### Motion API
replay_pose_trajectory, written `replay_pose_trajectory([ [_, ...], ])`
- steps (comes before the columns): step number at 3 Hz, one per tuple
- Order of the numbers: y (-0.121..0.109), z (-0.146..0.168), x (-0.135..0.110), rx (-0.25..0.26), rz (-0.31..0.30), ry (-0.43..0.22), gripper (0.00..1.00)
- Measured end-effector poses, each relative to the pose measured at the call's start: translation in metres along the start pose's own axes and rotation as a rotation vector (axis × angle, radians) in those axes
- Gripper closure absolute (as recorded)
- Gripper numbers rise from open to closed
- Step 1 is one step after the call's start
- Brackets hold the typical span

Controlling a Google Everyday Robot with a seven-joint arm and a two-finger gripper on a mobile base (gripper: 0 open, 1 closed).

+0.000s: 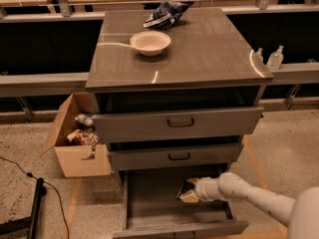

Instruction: Place rxbar chocolate into bottom drawer

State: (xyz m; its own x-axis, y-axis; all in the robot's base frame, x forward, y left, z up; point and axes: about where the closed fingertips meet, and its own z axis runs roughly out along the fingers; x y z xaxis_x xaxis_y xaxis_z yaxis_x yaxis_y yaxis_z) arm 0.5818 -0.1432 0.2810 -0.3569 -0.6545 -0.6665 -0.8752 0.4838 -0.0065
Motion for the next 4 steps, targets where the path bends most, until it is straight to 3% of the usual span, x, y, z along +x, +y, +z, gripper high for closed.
replay_pose_trajectory([
  [1,0.002,0.06,-0.007,-0.019,-0.018,-0.012,1.0],
  [2,0.001,0.101,-0.006,-0.035,-0.027,-0.008,1.0],
  [4,0.009,0.155,0.01,-0.113,0.003,0.032,0.59],
])
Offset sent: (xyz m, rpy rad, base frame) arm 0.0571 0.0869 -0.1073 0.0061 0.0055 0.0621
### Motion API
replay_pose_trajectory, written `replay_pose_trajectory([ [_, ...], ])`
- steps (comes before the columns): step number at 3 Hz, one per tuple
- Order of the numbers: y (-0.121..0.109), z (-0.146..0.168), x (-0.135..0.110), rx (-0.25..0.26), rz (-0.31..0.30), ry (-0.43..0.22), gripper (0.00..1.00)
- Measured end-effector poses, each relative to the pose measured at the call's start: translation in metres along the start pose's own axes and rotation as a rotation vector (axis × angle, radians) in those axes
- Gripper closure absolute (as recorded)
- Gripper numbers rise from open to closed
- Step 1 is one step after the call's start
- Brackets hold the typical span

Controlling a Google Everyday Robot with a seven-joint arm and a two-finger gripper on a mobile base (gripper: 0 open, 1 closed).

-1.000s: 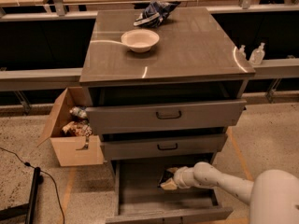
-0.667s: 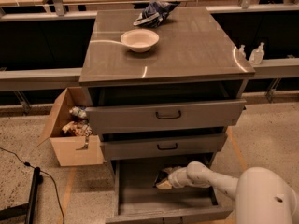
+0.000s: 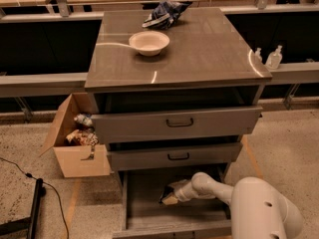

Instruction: Place rxbar chocolate into bottom drawer

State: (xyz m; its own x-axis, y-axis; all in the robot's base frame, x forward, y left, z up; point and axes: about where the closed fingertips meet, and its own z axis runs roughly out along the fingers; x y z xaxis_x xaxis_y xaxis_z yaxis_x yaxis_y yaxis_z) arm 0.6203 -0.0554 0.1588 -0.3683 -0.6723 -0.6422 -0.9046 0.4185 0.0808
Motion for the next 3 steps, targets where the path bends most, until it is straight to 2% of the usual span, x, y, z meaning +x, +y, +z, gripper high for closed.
replay_pose_trajectory([
  [2,0.008,0.009,0.012,-0.024,0.02,0.036,0.12],
  [3,0.007,-0.002,0.02,-0.012,0.045,0.044,0.0],
])
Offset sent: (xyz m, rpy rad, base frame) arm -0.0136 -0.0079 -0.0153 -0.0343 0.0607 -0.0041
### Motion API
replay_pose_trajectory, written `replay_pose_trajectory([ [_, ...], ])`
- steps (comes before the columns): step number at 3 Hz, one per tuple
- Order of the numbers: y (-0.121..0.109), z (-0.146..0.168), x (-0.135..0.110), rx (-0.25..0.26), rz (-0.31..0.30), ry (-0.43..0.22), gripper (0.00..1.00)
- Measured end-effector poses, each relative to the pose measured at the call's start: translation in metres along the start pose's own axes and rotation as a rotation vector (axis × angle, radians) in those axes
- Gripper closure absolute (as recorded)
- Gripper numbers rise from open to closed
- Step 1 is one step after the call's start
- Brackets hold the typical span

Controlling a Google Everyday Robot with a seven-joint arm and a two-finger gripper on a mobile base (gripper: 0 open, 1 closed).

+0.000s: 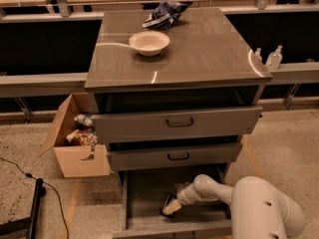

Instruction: Place rxbar chocolate into bottom drawer

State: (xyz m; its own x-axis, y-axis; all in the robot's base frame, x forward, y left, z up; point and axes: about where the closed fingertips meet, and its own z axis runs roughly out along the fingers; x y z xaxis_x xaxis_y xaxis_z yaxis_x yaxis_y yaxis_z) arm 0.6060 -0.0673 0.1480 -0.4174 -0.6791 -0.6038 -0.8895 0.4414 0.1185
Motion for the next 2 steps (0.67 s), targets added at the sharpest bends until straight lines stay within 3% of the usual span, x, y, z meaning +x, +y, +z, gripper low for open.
replay_pose_trajectory([
  [1,-0.012,-0.032,0.012,0.058,0.033,0.0,0.17],
  [2,-0.029,-0.083,0.03,0.155,0.065,0.02,0.41],
])
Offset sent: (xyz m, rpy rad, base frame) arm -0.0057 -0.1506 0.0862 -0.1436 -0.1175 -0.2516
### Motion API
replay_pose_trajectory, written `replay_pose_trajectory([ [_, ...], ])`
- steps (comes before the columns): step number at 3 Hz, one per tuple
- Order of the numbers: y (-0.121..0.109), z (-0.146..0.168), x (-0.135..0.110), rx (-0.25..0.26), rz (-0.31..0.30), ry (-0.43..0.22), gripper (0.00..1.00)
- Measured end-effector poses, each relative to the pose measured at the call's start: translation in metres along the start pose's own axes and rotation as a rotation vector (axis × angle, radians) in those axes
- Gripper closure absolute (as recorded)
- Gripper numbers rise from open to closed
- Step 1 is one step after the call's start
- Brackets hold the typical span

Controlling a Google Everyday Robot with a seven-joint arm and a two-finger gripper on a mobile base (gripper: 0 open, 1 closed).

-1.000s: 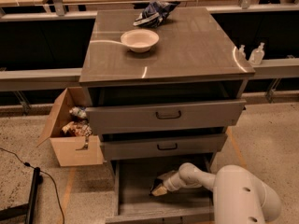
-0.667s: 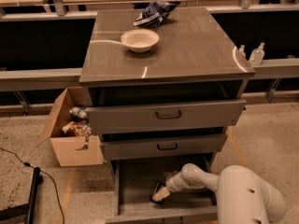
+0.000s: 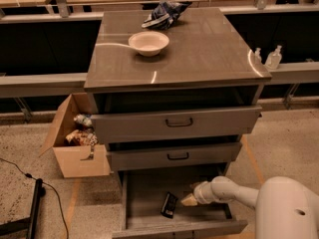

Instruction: Place rxbar chocolate into bottom drawer

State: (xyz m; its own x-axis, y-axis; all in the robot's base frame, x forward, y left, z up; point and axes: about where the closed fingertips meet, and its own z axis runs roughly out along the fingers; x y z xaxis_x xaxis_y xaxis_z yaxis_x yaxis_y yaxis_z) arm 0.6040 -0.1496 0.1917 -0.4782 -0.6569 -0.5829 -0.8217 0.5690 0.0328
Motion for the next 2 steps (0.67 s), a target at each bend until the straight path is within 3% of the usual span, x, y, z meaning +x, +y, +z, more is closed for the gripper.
replay_pose_trajectory([
  [1,-0.025,-0.053,0.023,0.123,0.046,0.053,0.64],
  [2,-0.026,-0.068,0.044,0.18,0.068,0.073,0.67],
])
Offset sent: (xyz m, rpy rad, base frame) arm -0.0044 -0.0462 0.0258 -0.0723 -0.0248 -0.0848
